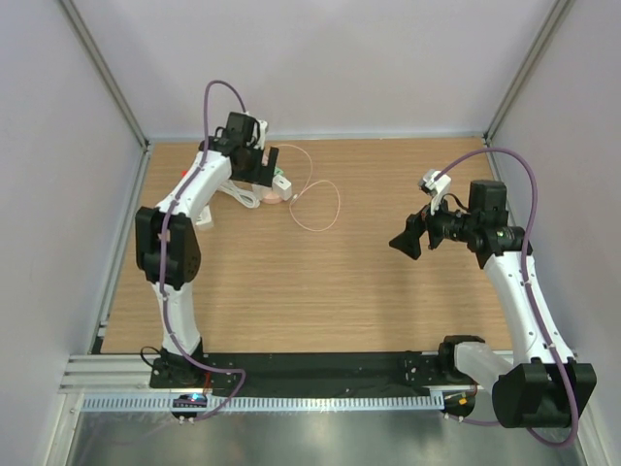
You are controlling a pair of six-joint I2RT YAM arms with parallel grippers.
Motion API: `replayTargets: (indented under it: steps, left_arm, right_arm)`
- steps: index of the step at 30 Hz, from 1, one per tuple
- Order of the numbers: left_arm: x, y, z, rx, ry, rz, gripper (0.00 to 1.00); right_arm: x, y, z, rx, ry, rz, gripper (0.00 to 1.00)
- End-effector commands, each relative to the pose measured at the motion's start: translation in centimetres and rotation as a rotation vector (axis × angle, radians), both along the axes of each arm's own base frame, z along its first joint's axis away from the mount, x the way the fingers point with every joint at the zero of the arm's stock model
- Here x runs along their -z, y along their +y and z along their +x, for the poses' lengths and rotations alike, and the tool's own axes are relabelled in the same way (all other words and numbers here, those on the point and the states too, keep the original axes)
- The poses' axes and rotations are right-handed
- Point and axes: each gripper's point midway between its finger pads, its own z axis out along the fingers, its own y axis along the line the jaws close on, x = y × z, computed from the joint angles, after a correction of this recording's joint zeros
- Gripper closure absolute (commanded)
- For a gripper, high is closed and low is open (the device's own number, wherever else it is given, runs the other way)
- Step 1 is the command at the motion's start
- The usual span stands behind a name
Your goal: Pull the plug off the socket
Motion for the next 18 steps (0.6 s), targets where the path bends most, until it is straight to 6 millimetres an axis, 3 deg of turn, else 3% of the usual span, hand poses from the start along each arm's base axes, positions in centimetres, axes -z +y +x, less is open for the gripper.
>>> replayTargets:
  steps: [1,11,18]
  left_arm:
    - [-0.3,1.2,0.7,-0.007,-0.021,0.087,0.08]
    - [2.7,0.8,1.9,0.008,0.042,0.11,0.36]
    - [3.4,-0.3,2.8,0.03,0.041,0.092,0.47]
  right_arm:
    - [-1.3,0.1,-0.2,-0.018,-0.05,0.006,0.0]
    - [-1.1,0.1,-0.1,-0.014,-0.045,0.003,0.0]
    - [-0.8,0.0,0.1,-0.009,-0.039,-0.001,0.0]
